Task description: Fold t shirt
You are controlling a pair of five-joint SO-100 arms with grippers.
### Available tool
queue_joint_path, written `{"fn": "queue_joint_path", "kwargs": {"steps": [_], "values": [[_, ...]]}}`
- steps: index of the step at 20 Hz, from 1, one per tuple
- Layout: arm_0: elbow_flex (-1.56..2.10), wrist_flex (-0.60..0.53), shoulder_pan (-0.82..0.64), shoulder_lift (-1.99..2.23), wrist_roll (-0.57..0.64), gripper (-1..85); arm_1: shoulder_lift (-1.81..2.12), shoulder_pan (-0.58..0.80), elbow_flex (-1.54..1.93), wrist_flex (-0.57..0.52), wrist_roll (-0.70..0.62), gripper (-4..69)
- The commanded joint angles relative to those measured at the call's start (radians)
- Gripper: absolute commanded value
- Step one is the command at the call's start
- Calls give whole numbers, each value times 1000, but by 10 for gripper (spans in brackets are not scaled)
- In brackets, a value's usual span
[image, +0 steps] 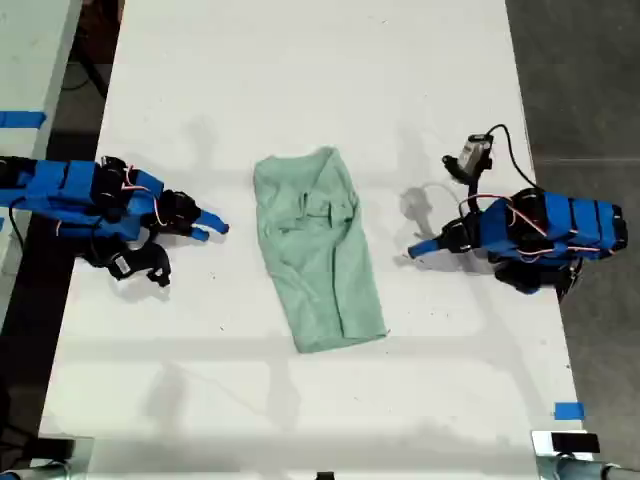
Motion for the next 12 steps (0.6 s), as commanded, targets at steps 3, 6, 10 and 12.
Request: {"fn": "queue_joint_path", "kwargs": {"steps": [3, 6, 10, 12], "values": [[81, -29, -32, 147, 5, 148, 11, -5, -31, 2, 0, 197], [75, -26, -34, 147, 5, 149, 11, -6, -31, 2, 0, 199], [60, -15, -34, 147, -5, 146, 8, -9, -34, 0, -2, 201], [-5, -2, -15, 123, -18, 143, -52, -18, -81, -14, -3, 212]]}}
